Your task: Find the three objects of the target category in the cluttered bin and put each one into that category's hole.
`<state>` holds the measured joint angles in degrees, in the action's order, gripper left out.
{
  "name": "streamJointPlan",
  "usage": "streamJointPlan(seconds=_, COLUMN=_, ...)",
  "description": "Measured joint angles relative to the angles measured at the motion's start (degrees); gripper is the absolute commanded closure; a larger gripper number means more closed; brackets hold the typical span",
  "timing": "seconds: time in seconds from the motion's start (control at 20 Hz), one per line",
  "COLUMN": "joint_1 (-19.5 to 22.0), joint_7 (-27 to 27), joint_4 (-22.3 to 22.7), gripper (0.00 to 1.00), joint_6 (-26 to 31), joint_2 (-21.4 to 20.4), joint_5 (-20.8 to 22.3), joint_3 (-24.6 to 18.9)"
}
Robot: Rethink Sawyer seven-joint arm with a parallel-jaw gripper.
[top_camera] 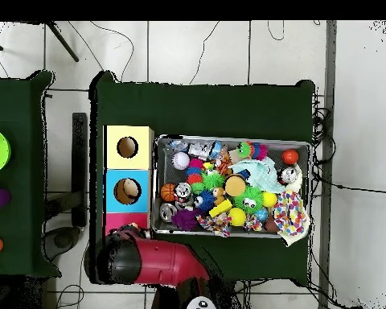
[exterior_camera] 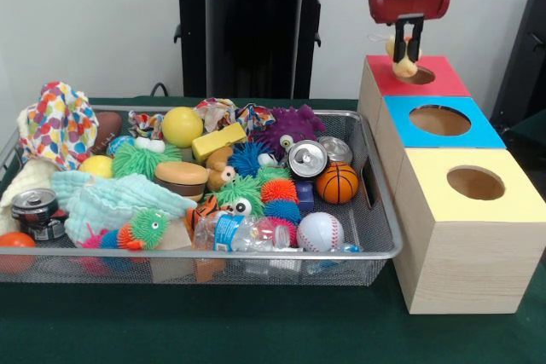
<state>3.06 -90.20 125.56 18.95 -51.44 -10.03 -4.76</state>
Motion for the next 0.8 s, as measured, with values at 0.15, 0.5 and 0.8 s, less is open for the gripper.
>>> streamJointPlan(seconds=0.15, joint_1=0.50, joint_7=0.00, joint_4=0.03, gripper=1.00, joint_6=0.00, joint_2=0.47, joint_5=0.01, joint_3=-0.31)
streamJointPlan(seconds=0.5, joint_1=1.16, joint_7=0.00, joint_4=0.14, gripper=1.00, joint_6=-0.12, joint_2=1.26, joint_5=0.01, joint_3=-1.19)
streamJointPlan(seconds=0.8, joint_1=1.60, joint_7=0.00, joint_4=0.54, gripper=1.00, joint_6=-1.51, joint_2=1.28, joint_5=0.00, joint_3=-2.12)
